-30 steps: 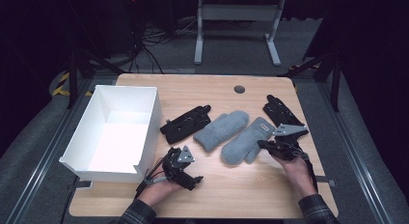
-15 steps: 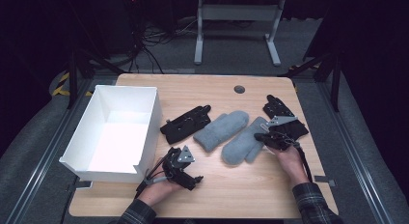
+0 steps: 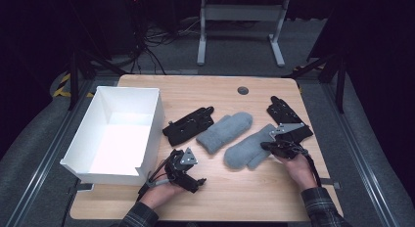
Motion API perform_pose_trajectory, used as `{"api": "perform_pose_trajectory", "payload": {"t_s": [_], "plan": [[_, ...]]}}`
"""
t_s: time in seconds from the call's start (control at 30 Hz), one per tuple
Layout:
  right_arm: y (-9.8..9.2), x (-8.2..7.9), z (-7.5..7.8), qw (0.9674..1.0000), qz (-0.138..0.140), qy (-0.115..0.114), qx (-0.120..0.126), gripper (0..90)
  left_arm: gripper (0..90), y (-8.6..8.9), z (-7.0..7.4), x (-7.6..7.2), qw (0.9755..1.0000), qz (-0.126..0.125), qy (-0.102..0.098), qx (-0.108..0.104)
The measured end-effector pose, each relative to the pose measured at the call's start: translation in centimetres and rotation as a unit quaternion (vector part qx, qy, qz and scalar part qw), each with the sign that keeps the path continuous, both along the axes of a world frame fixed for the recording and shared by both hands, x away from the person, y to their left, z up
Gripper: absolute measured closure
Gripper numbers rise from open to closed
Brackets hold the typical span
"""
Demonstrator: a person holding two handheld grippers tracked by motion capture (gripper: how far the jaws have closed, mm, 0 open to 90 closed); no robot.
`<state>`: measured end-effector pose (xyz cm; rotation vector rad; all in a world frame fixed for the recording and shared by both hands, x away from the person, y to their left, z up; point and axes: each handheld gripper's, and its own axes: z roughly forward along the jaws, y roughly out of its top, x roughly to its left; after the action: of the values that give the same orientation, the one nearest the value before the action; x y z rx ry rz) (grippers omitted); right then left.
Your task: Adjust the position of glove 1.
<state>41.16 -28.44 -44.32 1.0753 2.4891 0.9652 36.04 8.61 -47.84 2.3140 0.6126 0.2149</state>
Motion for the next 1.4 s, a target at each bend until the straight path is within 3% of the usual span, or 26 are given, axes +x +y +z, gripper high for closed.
{"api": "perform_pose_trajectory", "payload": {"t_s": [0.53, 0.57, 0.63, 0.67, 0.7, 0.8, 0.87, 0.9, 0.97, 1.0, 1.03, 1.23, 1.33, 1.4], "plan": [[0.2, -3.8, 0.1, 0.9996, 0.022, 0.014, -0.005, 90.0, 0.4, 0.0, 0.1, -0.1, 1.0000, 0.002, 0.000, 0.001], [0.3, -4.1, 0.1, 0.9996, 0.024, 0.015, -0.005, 90.0, 2.6, -0.1, 0.1, -0.1, 1.0000, 0.001, 0.002, 0.000], [0.4, -4.4, 0.2, 0.9995, 0.026, 0.014, -0.006, 90.0, 18.9, -0.1, 0.6, -0.2, 1.0000, 0.001, 0.003, 0.006], [0.4, -4.5, 0.3, 0.9996, 0.027, 0.010, -0.005, 90.0, 18.9, -0.2, 0.9, -0.4, 0.9999, 0.006, 0.004, 0.013], [0.3, -4.6, 0.5, 0.9996, 0.028, 0.005, 0.001, 90.0, 24.5, -0.4, 1.2, -0.6, 0.9998, 0.006, 0.005, 0.021], [-0.5, -4.5, 1.5, 0.9996, 0.019, -0.016, 0.013, 90.0, 45.2, -1.0, 1.9, -1.3, 0.9993, -0.001, -0.017, 0.033], [-0.8, -4.4, 1.8, 0.9996, 0.014, -0.021, 0.015, 90.0, 57.9, -1.3, 2.2, -1.4, 0.9994, -0.007, -0.019, 0.028], [-1.7, -4.1, 2.2, 0.9994, 0.001, -0.031, 0.016, 90.0, 63.6, -1.7, 2.7, -1.5, 0.9998, -0.013, -0.014, 0.008], [-2.1, -3.8, 2.3, 0.9992, -0.005, -0.036, 0.016, 90.0, 73.2, -1.9, 2.9, -1.4, 0.9998, -0.017, -0.009, 0.001], [-2.5, -3.6, 2.4, 0.9991, -0.011, -0.038, 0.017, 90.0, 73.2, -2.2, 3.2, -1.3, 0.9997, -0.021, 0.001, -0.011], [-3.5, -3.0, 2.7, 0.9984, -0.028, -0.045, 0.019, 90.0, 82.4, -2.6, 3.4, -1.1, 0.9992, -0.031, 0.014, -0.022], [-5.3, -1.1, 2.8, 0.9967, -0.060, -0.051, 0.019, 90.0, 89.3, -4.5, 3.9, -0.7, 0.9980, -0.052, 0.025, -0.026], [-5.5, -0.5, 2.5, 0.9967, -0.066, -0.045, 0.014, 90.0, 89.4, -5.3, 4.0, -0.5, 0.9973, -0.057, 0.031, -0.035], [-5.7, -0.1, 1.8, 0.9971, -0.069, -0.034, 0.003, 90.0, 89.4, -6.1, 3.9, -0.3, 0.9972, -0.061, 0.033, -0.028]]}}
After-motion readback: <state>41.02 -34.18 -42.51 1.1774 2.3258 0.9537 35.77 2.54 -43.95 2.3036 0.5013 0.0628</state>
